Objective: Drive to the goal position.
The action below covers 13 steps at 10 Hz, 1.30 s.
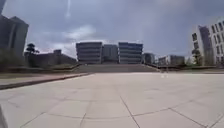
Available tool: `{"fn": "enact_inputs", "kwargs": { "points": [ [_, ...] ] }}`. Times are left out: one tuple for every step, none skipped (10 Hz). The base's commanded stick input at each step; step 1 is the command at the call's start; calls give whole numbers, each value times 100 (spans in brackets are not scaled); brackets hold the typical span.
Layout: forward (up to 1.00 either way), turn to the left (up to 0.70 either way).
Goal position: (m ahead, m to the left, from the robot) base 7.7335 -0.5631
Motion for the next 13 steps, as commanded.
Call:
{"fn": "enact_inputs", "kwargs": {
  "points": [
    [100, 1],
    [100, 0],
    [100, 3],
    [100, 6],
    [100, 17],
    [100, 36],
    [100, 11],
    [100, 0],
    [100, 0],
    [100, 0],
    [100, 15],
    [100, 37],
    [100, 33]
  ]
}}
